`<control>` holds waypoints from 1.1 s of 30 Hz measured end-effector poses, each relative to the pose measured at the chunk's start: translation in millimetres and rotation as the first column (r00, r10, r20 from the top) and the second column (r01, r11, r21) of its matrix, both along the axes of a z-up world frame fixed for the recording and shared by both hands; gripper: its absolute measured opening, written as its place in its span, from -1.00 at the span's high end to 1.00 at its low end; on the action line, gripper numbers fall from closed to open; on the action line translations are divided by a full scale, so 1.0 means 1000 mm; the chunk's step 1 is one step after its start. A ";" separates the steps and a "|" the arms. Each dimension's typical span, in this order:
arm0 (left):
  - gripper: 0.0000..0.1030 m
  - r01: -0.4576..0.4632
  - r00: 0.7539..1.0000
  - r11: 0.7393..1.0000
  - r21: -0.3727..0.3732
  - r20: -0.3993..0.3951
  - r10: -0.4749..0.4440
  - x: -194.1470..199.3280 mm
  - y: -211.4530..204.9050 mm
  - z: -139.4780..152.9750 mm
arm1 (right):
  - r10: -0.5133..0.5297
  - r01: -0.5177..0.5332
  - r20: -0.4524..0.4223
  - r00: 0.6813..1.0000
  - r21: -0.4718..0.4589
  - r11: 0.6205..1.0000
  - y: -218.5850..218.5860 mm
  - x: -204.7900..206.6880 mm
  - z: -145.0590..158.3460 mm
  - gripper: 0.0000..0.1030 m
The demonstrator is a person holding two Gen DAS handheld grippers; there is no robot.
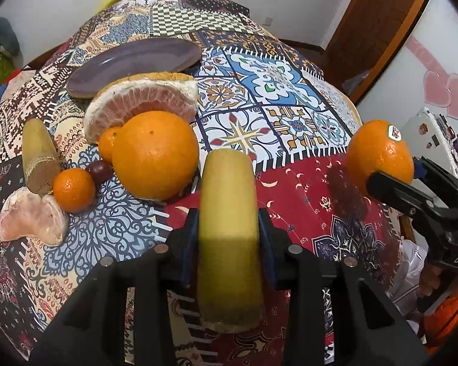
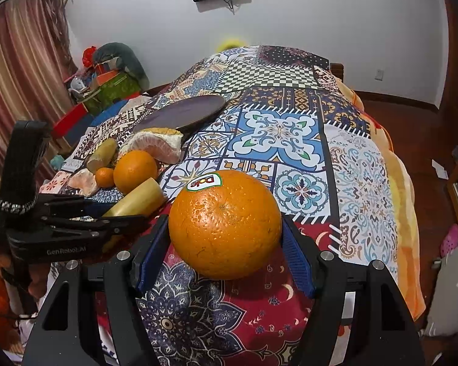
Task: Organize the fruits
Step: 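Carry the yellow cylinder and orange onto the dark plate with both tools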
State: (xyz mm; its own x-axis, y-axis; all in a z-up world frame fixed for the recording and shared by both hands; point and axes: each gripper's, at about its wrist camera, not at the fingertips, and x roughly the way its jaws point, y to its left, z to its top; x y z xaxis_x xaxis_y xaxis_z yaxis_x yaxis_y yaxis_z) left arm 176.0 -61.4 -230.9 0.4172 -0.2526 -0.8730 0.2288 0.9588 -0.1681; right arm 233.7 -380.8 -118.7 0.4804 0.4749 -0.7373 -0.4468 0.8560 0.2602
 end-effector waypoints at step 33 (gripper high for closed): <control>0.29 -0.188 0.902 0.977 -0.106 0.375 0.214 0.027 0.090 0.111 | 0.066 -0.079 0.258 0.964 0.042 0.996 0.080 0.066 0.062 -0.31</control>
State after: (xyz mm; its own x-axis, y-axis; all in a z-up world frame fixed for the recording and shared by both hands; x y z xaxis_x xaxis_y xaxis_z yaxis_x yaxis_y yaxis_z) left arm 202.8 28.6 -119.5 0.7633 -0.1792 -0.6206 0.0920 0.9811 -0.1701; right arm 299.9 -300.7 -56.4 0.6131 0.5498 -0.5673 -0.5647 0.8072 0.1721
